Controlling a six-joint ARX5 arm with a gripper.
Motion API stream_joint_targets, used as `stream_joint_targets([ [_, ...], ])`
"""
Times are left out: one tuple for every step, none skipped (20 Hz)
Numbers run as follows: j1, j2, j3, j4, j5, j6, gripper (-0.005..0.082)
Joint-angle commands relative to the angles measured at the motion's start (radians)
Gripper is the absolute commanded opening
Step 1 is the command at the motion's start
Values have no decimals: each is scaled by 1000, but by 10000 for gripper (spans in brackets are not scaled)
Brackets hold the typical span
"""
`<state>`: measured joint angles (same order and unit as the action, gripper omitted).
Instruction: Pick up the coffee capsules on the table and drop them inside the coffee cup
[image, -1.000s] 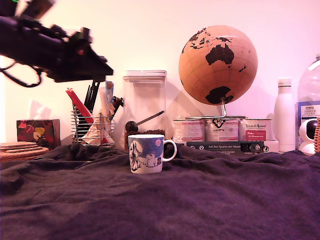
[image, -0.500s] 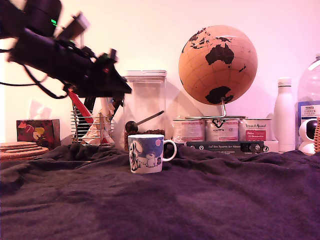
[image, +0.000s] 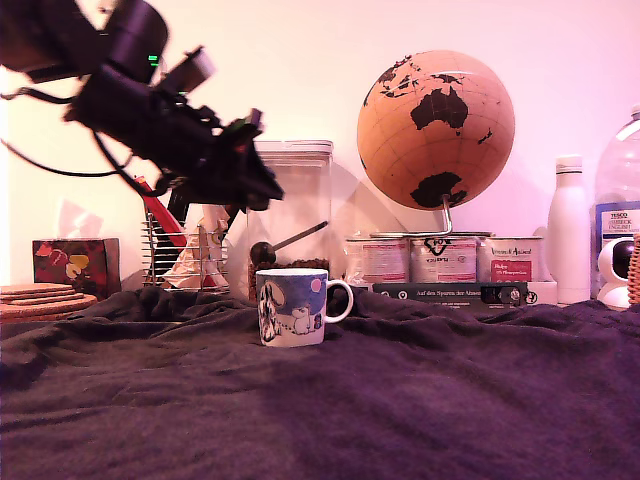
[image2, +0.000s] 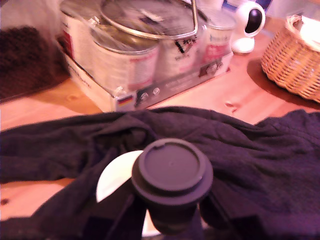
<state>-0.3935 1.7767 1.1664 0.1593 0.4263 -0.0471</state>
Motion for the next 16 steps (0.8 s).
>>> stream_joint_targets([
  [-11,51,38,-33,2,23,93],
  [-14,69,64,-64,2,29,93],
  [-18,89,95,-97,2,29,94],
  [-23,108,126,-128,2,32,95],
  [-25,128,156,-160,1,37,95],
  [-27,147,188,-193,-4,42,95],
  [-28,165,222,-232,-6,45,95],
  [-29,182,253,-267,-21,58,95],
  [-31,197,281,-298,-31,66,95],
  [-32,211,309,-333,-44,69,95],
  [-32,224,335,-362,-49,76,95],
  [-32,237,358,-399,-56,82,95],
  [-32,248,373,-418,-58,82,95],
  [-32,254,378,-428,-60,82,95],
  [-32,258,378,-432,-62,82,95],
  [-32,259,378,-443,-61,82,95],
])
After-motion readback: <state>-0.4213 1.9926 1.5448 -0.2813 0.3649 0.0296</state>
